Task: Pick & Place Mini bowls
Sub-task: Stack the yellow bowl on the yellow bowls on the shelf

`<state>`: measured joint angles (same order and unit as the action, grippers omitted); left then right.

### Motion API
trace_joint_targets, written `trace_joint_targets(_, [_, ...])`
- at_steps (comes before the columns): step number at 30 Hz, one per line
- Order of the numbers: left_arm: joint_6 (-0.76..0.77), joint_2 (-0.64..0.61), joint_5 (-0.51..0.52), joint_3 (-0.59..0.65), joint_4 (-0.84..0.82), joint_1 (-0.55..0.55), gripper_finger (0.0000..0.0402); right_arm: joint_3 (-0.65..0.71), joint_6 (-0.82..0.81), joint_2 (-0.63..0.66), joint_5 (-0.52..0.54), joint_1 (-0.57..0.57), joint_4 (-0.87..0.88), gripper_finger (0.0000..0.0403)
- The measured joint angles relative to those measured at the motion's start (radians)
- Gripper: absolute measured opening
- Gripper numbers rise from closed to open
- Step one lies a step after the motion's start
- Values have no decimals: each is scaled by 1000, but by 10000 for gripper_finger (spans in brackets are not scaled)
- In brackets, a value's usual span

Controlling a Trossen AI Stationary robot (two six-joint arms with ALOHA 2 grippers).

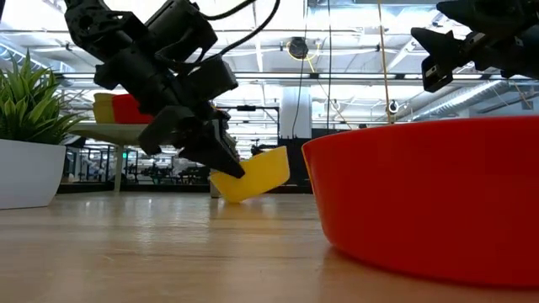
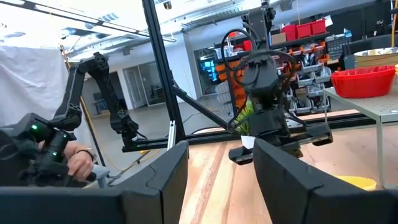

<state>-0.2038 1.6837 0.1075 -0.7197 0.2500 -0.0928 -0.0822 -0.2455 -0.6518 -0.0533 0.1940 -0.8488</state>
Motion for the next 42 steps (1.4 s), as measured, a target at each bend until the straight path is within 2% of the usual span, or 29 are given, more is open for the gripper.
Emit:
trace_joint_targets(7, [-84,-84,-6,-77,5,-21,8,0,38,0,-2,0,9,171])
trace_joint_targets(10, [-153,-139,33,-120,-12,-16,13,0,91,0,-2,0,10,171])
trace_joint_targets(12, [-198,-182,124,-149,-59,-9,10,0,115,0,-3,0,8,171])
trace_joint_targets(17, [-240,-272,454,-259,-254,55,10,0,157,0,-10,0,12,171])
trace_joint_targets(21, [-185,-315,546,-367,-487,154,15,0,196,-1,-71,0,7,171])
trace_joint_targets(25, [-55,-313,548,-489,-741,274,6,0,225,-1,-109,0,0,171])
trace_joint_targets(27, [-6,-307,534,-530,-809,333,12,0,233,-1,-108,0,0,171])
trace_joint_targets(36, [56,-289,308,-533,-873,558,11,0,232,-1,-107,0,1,171])
trace_joint_targets(42, [87,-290,220,-531,-909,613,7,0,232,-1,-105,0,1,171])
